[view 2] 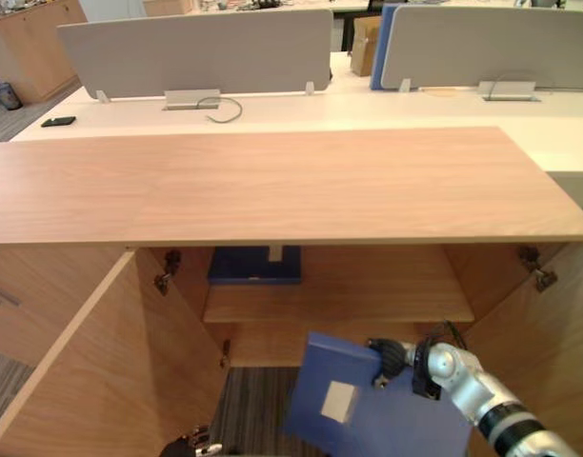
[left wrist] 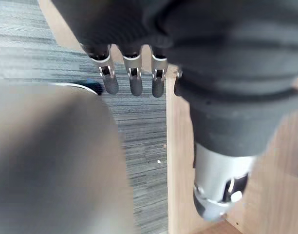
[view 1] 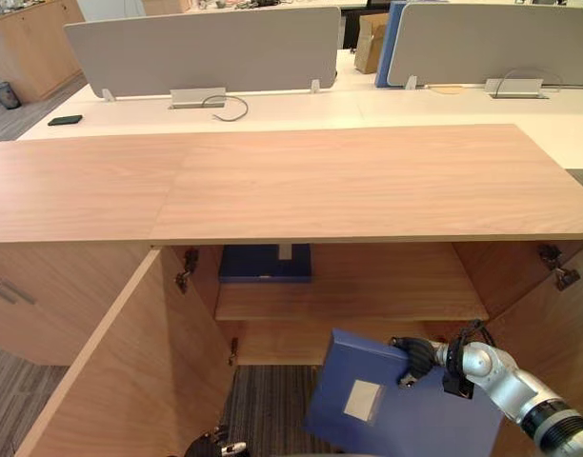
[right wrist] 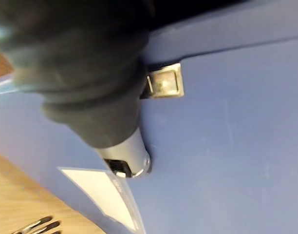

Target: Walk over to the cabinet, pick up the folder, carry it to the office cabinet, place the folder inside the office cabinet, then close the office cabinet door

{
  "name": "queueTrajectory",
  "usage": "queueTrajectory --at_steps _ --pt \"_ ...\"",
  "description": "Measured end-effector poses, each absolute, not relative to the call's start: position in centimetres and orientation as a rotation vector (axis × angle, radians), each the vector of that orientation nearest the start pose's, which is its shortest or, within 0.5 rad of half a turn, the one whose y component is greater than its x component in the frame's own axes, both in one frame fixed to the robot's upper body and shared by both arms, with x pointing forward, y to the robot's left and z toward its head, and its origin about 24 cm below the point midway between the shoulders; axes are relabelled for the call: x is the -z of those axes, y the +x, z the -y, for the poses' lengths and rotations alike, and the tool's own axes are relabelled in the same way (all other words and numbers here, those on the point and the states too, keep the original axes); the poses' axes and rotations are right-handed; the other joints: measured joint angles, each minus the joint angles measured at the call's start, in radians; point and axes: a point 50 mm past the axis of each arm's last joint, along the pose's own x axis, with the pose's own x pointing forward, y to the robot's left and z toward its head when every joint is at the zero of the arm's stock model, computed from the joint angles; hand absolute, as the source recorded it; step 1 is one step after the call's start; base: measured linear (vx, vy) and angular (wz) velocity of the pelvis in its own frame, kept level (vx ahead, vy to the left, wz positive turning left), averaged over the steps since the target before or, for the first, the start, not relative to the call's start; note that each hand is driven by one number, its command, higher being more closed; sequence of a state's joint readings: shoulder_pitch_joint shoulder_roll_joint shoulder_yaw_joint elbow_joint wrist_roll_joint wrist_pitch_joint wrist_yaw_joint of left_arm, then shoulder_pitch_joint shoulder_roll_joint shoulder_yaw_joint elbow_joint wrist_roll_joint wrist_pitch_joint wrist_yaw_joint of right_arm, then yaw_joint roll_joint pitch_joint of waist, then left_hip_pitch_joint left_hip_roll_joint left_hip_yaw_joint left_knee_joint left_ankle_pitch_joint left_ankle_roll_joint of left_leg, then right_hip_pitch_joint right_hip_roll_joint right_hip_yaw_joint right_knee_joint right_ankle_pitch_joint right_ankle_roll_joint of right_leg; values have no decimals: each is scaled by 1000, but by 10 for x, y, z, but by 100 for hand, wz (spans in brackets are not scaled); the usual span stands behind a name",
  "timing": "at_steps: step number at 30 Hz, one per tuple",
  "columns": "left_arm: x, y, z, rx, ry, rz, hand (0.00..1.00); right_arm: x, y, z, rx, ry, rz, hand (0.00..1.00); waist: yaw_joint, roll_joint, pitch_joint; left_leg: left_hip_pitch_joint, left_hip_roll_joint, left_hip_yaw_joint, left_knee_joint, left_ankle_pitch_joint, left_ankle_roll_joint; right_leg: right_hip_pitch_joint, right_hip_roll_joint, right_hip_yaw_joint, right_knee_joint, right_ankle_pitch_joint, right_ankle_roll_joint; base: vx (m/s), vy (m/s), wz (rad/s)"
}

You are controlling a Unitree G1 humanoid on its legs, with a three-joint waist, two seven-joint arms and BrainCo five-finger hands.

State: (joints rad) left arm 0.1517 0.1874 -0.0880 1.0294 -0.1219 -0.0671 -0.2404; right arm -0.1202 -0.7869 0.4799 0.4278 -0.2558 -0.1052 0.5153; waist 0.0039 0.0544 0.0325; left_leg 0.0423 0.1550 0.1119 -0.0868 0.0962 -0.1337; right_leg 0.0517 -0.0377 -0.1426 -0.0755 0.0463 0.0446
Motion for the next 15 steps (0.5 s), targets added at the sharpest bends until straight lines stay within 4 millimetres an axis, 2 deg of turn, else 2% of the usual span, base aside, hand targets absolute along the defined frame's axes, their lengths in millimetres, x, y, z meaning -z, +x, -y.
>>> queueTrajectory --at_steps 2,4,5,7,9,11,12,14,15 --pt "161 73 -199 95 -48 -1117 0 30 225 268 -740 -1019 -679 100 -10 22 26 -1 -8 -18 1 5 6 -6 -10 -17 31 -16 7 -39 28 21" --pt "162 73 -193 78 -71 -1112 0 26 231 285 -581 -975 -682 100 -14 50 51 -8 -13 -19 1 7 9 -76 -31 -16 160 -80 11 -63 28 10" --pt "162 73 -193 78 -73 -1113 0 25 233 288 -535 -949 -675 100 -15 50 58 -9 -16 -18 1 7 8 -92 -37 -15 199 -100 11 -52 10 5" --pt "162 71 -196 33 -92 -1112 0 29 236 290 -374 -783 -643 100 -16 42 67 -21 -25 -20 23 -4 -1 -147 -61 -14 328 -173 9 -20 -15 10" --pt "161 71 -199 -16 -118 -1099 0 27 239 291 -275 -709 -601 100 -15 35 72 -46 -24 -24 81 -35 -7 -176 -68 -14 386 -213 7 -21 -64 8" --pt "161 69 -201 -81 -161 -1090 0 22 240 301 -107 -588 -543 100 -13 32 86 -71 -8 -28 180 -78 -6 -172 -63 -18 430 -259 -12 -4 -139 10" --pt "161 68 -205 -108 -171 -1086 0 24 237 306 20 -426 -511 100 -12 20 94 -91 -7 -5 248 -79 -4 -164 -68 -22 448 -281 -20 -9 -136 13" --pt "161 65 -206 -135 -174 -1090 0 32 231 305 162 -237 -481 100 -13 14 103 -117 -5 10 348 -86 7 -137 -66 -25 455 -288 -25 27 -149 7" --pt "161 65 -206 -140 -175 -1089 0 35 228 304 189 -197 -481 100 -13 13 103 -124 -5 5 376 -87 10 -128 -66 -25 455 -289 -31 92 -153 3"
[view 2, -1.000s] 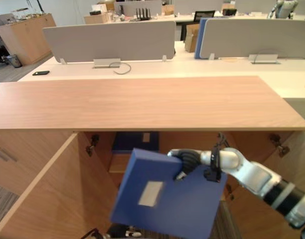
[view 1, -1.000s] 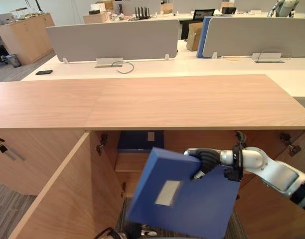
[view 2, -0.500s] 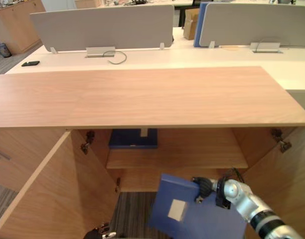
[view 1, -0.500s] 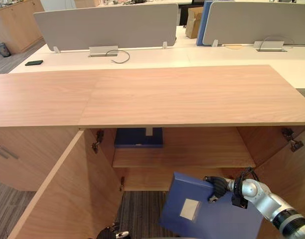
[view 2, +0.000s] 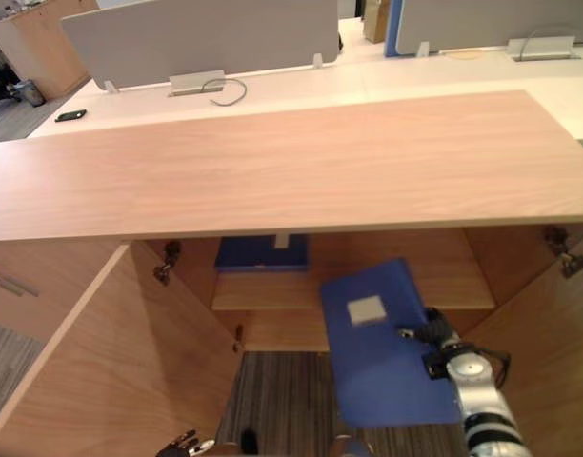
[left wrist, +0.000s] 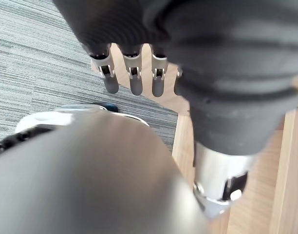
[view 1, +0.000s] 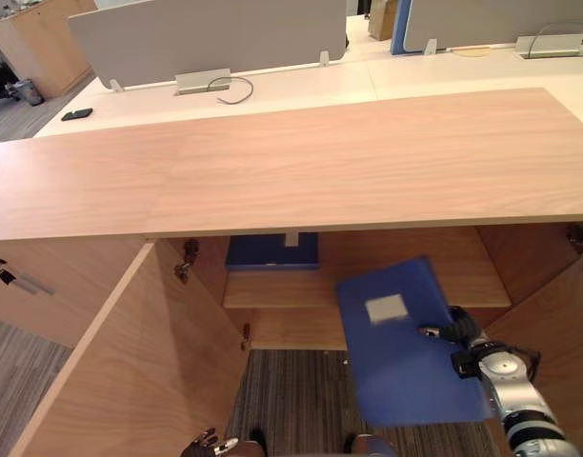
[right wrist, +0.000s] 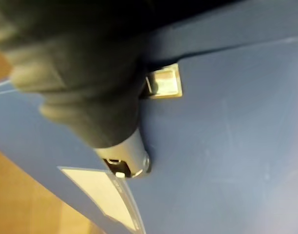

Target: Walk over to the cabinet, pick up the folder, carry it to the office cabinet, place the folder inside the office cabinet, then close the office cabinet door

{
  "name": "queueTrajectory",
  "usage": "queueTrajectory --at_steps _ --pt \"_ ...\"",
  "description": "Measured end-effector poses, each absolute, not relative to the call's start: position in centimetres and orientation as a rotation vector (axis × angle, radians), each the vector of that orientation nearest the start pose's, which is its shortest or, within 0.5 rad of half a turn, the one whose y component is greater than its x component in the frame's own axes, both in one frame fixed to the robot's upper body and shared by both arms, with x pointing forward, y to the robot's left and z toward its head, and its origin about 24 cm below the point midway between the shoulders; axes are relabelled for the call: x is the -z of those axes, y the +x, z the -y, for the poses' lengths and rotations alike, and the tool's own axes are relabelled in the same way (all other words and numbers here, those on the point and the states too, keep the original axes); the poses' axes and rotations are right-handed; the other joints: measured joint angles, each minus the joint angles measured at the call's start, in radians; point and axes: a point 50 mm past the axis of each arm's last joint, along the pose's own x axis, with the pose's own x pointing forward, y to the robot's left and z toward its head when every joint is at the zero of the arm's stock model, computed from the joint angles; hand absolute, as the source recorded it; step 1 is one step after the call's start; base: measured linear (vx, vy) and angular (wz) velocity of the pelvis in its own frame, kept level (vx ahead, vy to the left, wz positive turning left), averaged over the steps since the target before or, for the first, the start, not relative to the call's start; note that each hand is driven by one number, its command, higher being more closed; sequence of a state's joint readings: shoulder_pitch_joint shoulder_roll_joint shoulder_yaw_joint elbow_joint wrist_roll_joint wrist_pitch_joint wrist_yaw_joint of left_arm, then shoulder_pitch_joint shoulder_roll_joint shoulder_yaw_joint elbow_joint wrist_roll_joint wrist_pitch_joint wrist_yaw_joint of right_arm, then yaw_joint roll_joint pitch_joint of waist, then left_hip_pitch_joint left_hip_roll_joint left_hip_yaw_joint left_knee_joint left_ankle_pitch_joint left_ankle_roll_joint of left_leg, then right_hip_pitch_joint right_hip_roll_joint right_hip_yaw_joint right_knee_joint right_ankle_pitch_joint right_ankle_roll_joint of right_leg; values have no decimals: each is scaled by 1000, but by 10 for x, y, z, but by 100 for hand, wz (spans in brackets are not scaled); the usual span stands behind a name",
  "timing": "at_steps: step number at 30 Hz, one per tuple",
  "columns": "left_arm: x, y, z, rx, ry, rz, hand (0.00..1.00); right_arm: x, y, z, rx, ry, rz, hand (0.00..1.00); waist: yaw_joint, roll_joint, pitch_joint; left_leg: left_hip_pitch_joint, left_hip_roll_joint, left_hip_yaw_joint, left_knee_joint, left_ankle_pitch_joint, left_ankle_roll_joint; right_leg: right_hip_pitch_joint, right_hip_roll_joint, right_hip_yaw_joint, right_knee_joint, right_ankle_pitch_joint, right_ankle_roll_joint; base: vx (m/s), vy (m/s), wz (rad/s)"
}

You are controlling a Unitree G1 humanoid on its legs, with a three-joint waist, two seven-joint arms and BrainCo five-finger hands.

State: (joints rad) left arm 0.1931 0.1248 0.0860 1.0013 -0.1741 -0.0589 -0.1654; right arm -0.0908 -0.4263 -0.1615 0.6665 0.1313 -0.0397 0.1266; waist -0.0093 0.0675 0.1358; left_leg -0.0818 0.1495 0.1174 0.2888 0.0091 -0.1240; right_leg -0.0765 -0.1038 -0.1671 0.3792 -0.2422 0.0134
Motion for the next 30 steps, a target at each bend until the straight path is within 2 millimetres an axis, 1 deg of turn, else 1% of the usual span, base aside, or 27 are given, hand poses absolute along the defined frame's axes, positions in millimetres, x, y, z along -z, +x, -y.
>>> queueTrajectory --at_steps 1,2,3,4,5,6,7,10,12,14,15,16,18,20,22,23,24,25,26,27,28,29,30 --pt "160 63 -206 -158 -187 -1081 0 41 223 300 227 -118 -482 100 2 1 1 -23 -9 -17 50 -35 8 19 0 1 -3 -1 -6 87 -68 -6" --pt "160 60 -205 -182 -204 -1078 0 47 221 293 253 -31 -476 100 5 1 1 -28 -39 -32 68 -85 12 26 1 6 -14 -1 -7 134 -65 -14" --pt "161 59 -205 -193 -214 -1077 0 49 220 289 261 12 -472 100 5 1 1 -28 -58 -34 64 -105 13 29 2 7 -19 0 -9 121 19 -21" --pt "161 57 -204 -196 -219 -1078 0 55 217 281 276 93 -466 100 6 2 1 -26 -94 -43 34 -121 15 30 7 11 -23 1 -9 95 25 -13" --pt "161 57 -204 -197 -221 -1079 0 57 215 277 279 123 -467 100 7 3 0 -21 -112 -48 10 -121 15 29 14 11 -24 1 -9 142 68 -13" --pt "161 58 -204 -204 -229 -1073 0 63 213 265 281 173 -471 100 14 -3 0 0 -119 -43 -40 -106 75 26 27 15 -21 1 -8 138 52 -14" --pt "159 60 -207 -212 -227 -1061 0 65 211 254 269 202 -464 100 21 -12 2 15 -124 -39 -70 -92 77 26 25 21 -36 9 5 153 59 -13" --pt "159 61 -206 -215 -226 -1054 0 64 206 239 252 243 -440 100 28 -14 -4 43 -131 -21 -117 -80 92 58 20 22 -97 28 17 89 56 -7" --pt "159 59 -206 -206 -211 -1063 0 69 197 230 249 275 -451 100 32 -15 -26 86 -137 -14 -163 -73 96 96 20 22 -149 43 25 73 76 -8" --pt "160 54 -204 -207 -212 -1076 0 75 190 224 249 306 -472 100 31 -16 -54 108 -141 -6 -197 -68 98 117 21 26 -192 56 31 77 50 -10" --pt "160 53 -204 -207 -214 -1077 0 76 188 222 250 312 -477 100 31 -14 -56 113 -141 -3 -202 -67 98 125 21 28 -203 61 32 82 51 -11" --pt "160 53 -204 -207 -213 -1078 0 80 183 219 252 329 -493 100 31 -19 -58 124 -140 1 -212 -67 98 137 24 31 -222 69 33 45 38 -10" --pt "160 52 -204 -207 -213 -1080 0 82 181 215 249 344 -500 100 32 -15 -64 127 -136 7 -216 -67 97 141 29 34 -237 83 36 7 18 -14" --pt "160 52 -204 -205 -211 -1079 0 82 182 209 235 363 -502 100 37 -19 -61 136 -132 25 -218 -68 97 145 33 40 -246 96 40 -28 16 -23" --pt "160 54 -203 -201 -211 -1070 0 82 185 204 235 404 -492 100 44 -16 -58 134 -129 44 -211 -69 98 125 33 52 -224 99 42 -76 25 -40" --pt "159 56 -201 -197 -212 -1060 0 78 194 198 231 462 -464 100 52 -10 -43 118 -118 67 -181 -83 105 86 36 63 -177 103 50 -117 20 -52" --pt "159 57 -201 -195 -211 -1058 0 76 198 196 228 491 -449 100 55 -4 -43 100 -107 79 -162 -95 109 59 40 63 -153 107 57 -188 8 -80" --pt "159 59 -199 -188 -209 -1055 0 70 210 188 210 545 -415 100 67 13 -40 67 -76 113 -131 -106 114 -2 44 56 -95 108 75 -176 11 -79" --pt "159 61 -199 -182 -199 -1054 0 65 218 180 190 598 -385 100 68 14 -34 47 -66 126 -112 -109 113 -47 4 -24 -35 90 54 -160 26 -66" --pt "159 62 -199 -178 -192 -1055 0 64 220 177 192 626 -376 100 68 15 -28 45 -62 124 -102 -111 110 -48 -25 -69 -31 88 50 -119 28 -25" --pt "159 64 -201 -177 -183 -1054 0 64 220 175 203 675 -366 100 70 10 -20 43 -57 115 -75 -128 103 -33 -76 -114 -50 92 46 -84 -9 1" --pt "158 66 -202 -175 -177 -1048 0 63 220 174 205 696 -359 100 73 1 -15 35 -57 111 -47 -143 98 -25 -98 -118 -74 100 48 -122 -97 9" --pt "157 68 -209 -175 -154 -1039 0 61 223 172 204 732 -341 100 79 -27 -3 5 -64 104 32 -181 84 -14 -143 -127 -113 143 80 -122 -137 15"
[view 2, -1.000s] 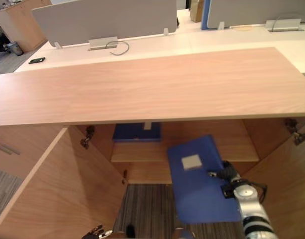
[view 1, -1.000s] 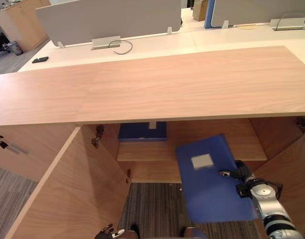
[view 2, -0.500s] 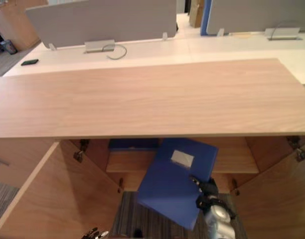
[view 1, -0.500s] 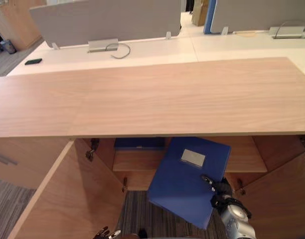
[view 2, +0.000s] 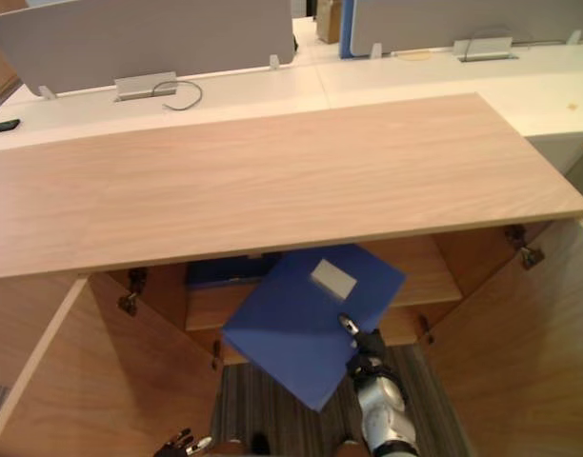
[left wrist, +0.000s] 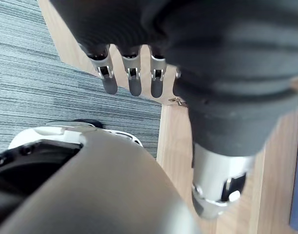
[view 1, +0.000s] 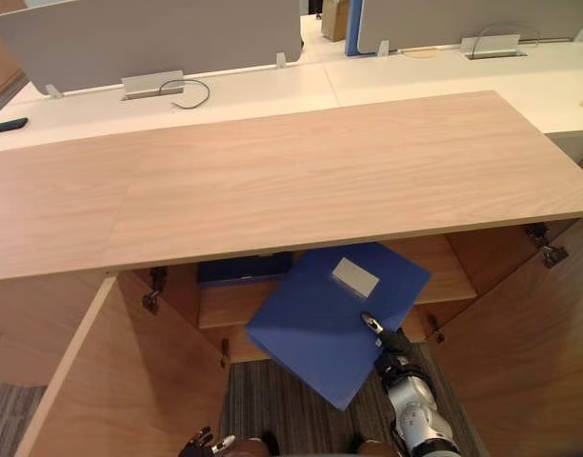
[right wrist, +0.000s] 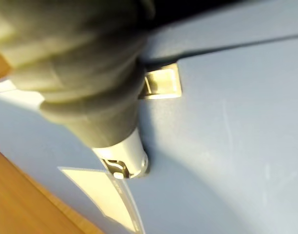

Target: Walk over to the cabinet, pick up the folder, carry it to the office cabinet, place the folder inside the office cabinet, then close the office cabinet door

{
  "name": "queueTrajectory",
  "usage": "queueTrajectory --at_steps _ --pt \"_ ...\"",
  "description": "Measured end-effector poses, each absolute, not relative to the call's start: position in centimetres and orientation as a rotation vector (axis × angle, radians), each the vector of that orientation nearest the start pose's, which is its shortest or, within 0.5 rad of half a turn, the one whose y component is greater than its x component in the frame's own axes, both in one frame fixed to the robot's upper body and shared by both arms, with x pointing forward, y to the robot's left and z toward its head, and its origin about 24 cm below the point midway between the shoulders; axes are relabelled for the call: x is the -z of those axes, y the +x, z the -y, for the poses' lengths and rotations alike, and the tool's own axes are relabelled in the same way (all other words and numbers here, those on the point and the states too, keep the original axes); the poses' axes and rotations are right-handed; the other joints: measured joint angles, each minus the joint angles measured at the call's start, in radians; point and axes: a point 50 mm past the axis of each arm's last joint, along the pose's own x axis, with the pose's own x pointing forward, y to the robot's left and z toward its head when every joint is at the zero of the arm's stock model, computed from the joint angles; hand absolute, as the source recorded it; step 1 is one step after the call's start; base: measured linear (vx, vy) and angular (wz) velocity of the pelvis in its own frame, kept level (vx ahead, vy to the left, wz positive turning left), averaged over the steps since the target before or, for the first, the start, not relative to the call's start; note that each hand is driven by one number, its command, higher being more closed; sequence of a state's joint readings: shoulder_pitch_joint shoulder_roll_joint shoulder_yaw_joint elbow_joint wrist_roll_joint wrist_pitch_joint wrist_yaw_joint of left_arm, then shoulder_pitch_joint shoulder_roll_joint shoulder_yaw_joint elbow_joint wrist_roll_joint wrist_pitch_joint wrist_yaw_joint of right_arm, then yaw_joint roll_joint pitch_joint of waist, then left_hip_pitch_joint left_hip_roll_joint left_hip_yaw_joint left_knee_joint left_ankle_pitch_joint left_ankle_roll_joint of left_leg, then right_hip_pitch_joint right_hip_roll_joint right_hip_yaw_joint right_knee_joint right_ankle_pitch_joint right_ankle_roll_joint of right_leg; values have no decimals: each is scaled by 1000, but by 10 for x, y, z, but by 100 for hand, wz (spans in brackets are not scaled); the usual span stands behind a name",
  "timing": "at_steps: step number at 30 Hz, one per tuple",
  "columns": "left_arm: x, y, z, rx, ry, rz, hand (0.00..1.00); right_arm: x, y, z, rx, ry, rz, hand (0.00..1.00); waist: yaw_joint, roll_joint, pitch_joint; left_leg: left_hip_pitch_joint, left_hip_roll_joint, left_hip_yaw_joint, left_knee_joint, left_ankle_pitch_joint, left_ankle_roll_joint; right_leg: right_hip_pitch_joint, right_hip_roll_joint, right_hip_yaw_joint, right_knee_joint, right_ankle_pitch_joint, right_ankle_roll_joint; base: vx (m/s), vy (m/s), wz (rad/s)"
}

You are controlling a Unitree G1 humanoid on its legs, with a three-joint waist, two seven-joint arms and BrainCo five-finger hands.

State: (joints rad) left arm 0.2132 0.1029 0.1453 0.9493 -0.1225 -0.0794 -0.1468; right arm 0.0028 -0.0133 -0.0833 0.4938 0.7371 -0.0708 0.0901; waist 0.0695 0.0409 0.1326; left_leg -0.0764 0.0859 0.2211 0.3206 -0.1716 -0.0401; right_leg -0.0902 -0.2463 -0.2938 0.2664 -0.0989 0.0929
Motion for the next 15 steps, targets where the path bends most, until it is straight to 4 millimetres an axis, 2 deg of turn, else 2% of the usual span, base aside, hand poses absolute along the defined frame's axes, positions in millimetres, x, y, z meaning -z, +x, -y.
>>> queueTrajectory --at_steps 1,2,3,5,8,12,15 --pt "158 66 -207 -180 -164 -1053 0 60 224 176 214 750 -328 100 -1 11 10 -34 25 -21 76 -28 -11 3 14 -17 11 -1 14 -110 -154 23" --pt "159 63 -205 -180 -172 -1061 0 57 225 182 226 758 -303 100 -2 25 15 -61 48 -44 116 -41 -16 3 35 -32 19 -6 9 -67 -96 22" --pt "160 63 -205 -181 -172 -1062 0 55 225 183 231 766 -289 100 -3 25 19 -72 57 -53 133 -47 -20 0 42 -37 30 -9 10 -25 -95 18" --pt "159 64 -207 -186 -171 -1058 0 37 234 184 209 801 -196 100 -1 25 52 -97 77 -66 193 -73 -28 -27 44 -40 105 -45 2 -52 -69 7" --pt "159 65 -206 -210 -189 -1048 0 8 244 184 175 893 -44 100 -6 24 83 -149 80 -81 298 -119 -21 -76 10 -39 241 -106 6 -34 -7 9" --pt "155 75 -207 -220 -184 -1001 0 -7 247 183 177 999 32 100 -5 24 119 -233 71 -104 431 -174 -5 -144 -38 -42 379 -158 19 -32 51 19" --pt "152 81 -208 -226 -178 -975 0 -19 250 181 189 1073 88 100 -4 21 135 -287 44 -112 500 -200 11 -198 -84 -32 465 -190 33 -69 83 19"
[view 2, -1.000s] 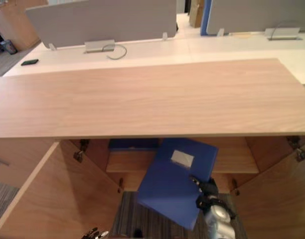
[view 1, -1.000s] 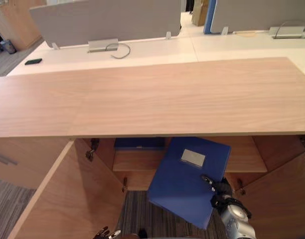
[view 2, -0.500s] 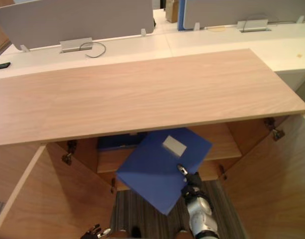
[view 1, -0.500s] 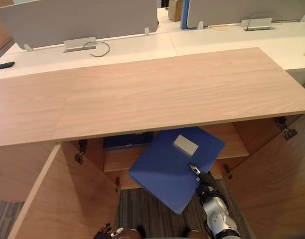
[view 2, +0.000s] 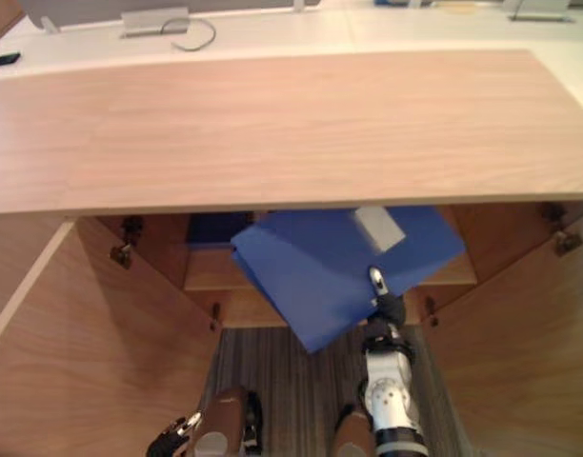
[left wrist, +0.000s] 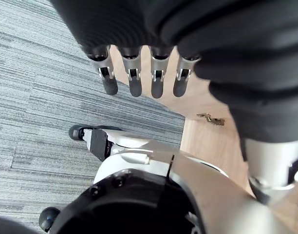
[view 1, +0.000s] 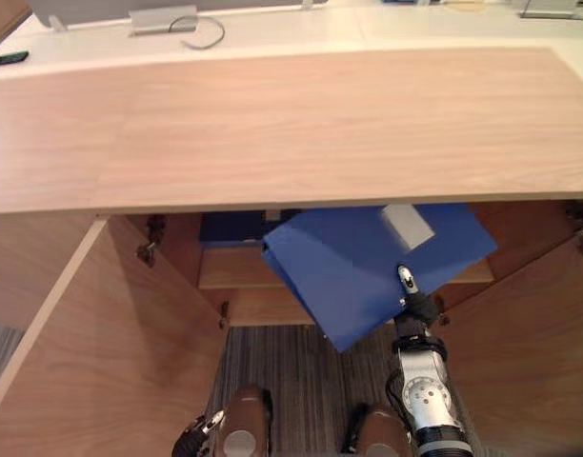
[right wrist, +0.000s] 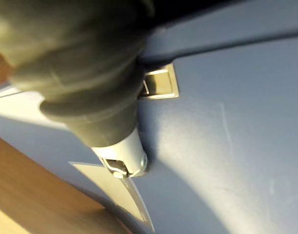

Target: Walk over to the cabinet, pick up the folder, carry it to the office cabinet, place the folder inside the office cabinet, then close the office cabinet door

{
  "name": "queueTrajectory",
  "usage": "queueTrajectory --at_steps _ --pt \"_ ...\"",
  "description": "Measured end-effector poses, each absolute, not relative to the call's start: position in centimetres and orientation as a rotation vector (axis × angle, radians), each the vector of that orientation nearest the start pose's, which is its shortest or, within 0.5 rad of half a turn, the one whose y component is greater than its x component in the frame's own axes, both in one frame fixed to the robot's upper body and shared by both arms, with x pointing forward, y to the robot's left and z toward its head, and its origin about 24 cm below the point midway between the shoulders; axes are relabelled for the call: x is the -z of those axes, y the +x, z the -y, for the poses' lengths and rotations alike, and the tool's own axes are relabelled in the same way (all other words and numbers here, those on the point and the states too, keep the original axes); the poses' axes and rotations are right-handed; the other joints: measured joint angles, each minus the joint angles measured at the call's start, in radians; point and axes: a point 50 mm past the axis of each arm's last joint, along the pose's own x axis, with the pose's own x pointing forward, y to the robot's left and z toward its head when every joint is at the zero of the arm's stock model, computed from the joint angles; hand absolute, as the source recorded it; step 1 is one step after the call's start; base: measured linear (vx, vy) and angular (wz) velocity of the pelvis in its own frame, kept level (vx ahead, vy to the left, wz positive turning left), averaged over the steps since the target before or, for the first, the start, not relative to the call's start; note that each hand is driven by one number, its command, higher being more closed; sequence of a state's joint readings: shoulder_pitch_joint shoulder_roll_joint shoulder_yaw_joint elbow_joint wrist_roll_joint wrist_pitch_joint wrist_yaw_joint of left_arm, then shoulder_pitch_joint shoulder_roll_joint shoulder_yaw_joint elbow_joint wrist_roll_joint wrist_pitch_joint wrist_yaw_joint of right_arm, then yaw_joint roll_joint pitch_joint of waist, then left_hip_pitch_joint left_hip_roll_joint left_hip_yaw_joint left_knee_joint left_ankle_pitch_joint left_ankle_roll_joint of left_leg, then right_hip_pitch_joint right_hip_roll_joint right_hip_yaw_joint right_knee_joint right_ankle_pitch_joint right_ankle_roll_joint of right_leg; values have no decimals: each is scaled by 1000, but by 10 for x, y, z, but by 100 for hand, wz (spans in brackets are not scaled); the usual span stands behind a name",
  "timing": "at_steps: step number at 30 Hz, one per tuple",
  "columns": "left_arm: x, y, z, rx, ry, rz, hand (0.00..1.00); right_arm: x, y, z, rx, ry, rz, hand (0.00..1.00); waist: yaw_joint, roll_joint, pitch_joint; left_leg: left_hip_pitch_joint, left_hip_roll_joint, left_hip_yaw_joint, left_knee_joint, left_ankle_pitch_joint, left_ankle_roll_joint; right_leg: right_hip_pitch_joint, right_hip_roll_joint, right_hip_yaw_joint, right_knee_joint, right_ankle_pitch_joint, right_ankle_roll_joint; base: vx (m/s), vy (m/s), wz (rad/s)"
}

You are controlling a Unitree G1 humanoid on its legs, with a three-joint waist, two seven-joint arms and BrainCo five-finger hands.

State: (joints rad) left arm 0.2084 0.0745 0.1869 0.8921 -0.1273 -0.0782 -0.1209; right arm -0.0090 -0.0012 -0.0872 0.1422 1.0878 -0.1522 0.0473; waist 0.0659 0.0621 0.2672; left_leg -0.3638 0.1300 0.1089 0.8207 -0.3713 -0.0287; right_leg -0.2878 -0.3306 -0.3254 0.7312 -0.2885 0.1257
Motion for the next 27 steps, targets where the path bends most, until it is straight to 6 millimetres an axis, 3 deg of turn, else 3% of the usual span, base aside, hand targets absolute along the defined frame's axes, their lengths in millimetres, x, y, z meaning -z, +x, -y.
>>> queueTrajectory --at_steps 3,7,10,13,15,19,22,27 --pt "151 83 -208 -239 -170 -967 0 -38 264 182 200 1120 154 100 2 -2 16 -79 -29 -3 78 -23 17 -83 -51 21 98 -29 10 -91 84 16" --pt "147 91 -209 -251 -174 -934 0 -88 299 197 202 1132 304 100 12 -4 41 -233 -55 -1 190 -41 36 -248 -95 71 228 -58 17 -121 63 12" --pt "146 96 -208 -282 -208 -917 0 -144 332 231 266 1150 458 100 24 -5 62 -365 -75 0 272 -46 36 -393 -128 112 328 -75 17 -88 45 13" --pt "147 95 -207 -309 -236 -918 0 -188 348 263 336 1229 581 100 43 -4 63 -464 -81 1 320 -43 42 -500 -144 134 389 -83 11 -28 17 10" --pt "147 94 -207 -319 -245 -920 0 -212 353 284 388 1293 637 100 48 -3 64 -522 -91 -2 346 -40 45 -562 -159 145 428 -93 9 -12 6 16" --pt "148 94 -205 -331 -254 -921 0 -239 351 327 507 1395 691 100 67 7 68 -628 -95 -24 375 -26 38 -653 -164 139 467 -100 -2 -15 -5 16" --pt "148 93 -204 -351 -263 -925 0 -249 345 352 594 1419 691 100 68 15 72 -692 -109 -48 381 -7 32 -703 -172 129 488 -107 -10 -11 -21 25" --pt "151 84 -201 -396 -273 -948 0 -271 342 369 645 1439 673 100 69 29 85 -771 -115 -76 402 13 15 -768 -180 114 535 -128 -36 7 -38 18"
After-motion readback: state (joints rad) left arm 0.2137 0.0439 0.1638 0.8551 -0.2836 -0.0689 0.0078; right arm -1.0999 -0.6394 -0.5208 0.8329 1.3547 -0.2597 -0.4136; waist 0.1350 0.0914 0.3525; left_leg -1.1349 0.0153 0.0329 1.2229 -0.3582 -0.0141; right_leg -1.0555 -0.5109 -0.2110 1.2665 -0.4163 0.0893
